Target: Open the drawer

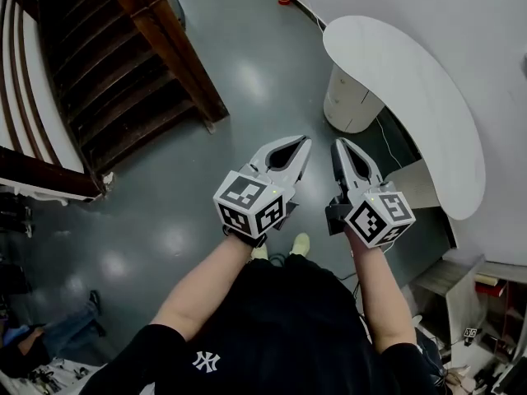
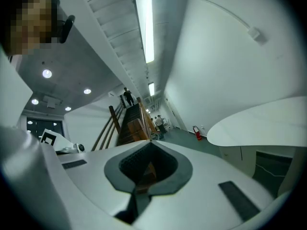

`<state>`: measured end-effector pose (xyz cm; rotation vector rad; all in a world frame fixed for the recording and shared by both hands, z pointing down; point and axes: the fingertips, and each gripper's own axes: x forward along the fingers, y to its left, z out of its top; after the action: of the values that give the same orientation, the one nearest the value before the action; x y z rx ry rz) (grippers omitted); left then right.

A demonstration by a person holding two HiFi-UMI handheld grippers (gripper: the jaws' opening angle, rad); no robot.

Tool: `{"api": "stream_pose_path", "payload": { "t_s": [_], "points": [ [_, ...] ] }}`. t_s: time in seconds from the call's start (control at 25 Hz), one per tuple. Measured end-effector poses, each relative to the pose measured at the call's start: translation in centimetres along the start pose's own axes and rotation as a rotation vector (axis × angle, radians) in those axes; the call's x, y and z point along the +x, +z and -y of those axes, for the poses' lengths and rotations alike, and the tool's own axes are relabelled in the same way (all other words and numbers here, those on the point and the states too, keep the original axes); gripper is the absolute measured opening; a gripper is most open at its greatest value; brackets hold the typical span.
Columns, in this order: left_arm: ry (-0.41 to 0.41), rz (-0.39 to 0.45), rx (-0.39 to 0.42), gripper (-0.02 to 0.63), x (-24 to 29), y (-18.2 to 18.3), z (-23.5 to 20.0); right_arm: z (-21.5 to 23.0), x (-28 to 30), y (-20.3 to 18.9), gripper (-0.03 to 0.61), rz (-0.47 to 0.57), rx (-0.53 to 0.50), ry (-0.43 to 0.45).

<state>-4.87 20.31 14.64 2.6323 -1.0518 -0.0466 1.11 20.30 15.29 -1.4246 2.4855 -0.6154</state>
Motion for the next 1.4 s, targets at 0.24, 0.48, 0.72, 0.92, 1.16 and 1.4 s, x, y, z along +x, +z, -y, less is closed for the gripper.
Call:
{"api": "stream_pose_path", "payload": {
  "t_s": [0.24,0.48,0.72,0.92,1.16,1.4],
  "points": [
    [0.018,-0.015,-0.004,0.009,2.6,-0.8,0.6,4.1,-1.4,1.3,0.013,0.030,0.083,-0.012],
    [0.040,-0.026,-0.009,0.009,5.1,-1.9,1.5,7.4,-1.9,1.5,0.013,0.023,0.119,-0.004],
    [0.041,-0.044,-0.007,0.009,6.9,-2.4,1.1,9.3,-1.3,1.2,0.013,0.006,0.146,-0.004],
    [0.032,-0.064,-0.022,0.009,9.0,-3.2,-0.1,11.2,0.3,0.3,0.012,-0.027,0.163,-0.023],
    [0.006,-0.072,-0.024,0.009,12.1,-4.1,-3.0,13.6,4.2,-0.7,0.014,-0.059,0.178,-0.041],
    [-0.022,-0.077,-0.027,0.009,16.7,-4.6,-8.3,16.6,10.1,-1.9,0.014,-0.093,0.180,-0.066]
  ]
}}
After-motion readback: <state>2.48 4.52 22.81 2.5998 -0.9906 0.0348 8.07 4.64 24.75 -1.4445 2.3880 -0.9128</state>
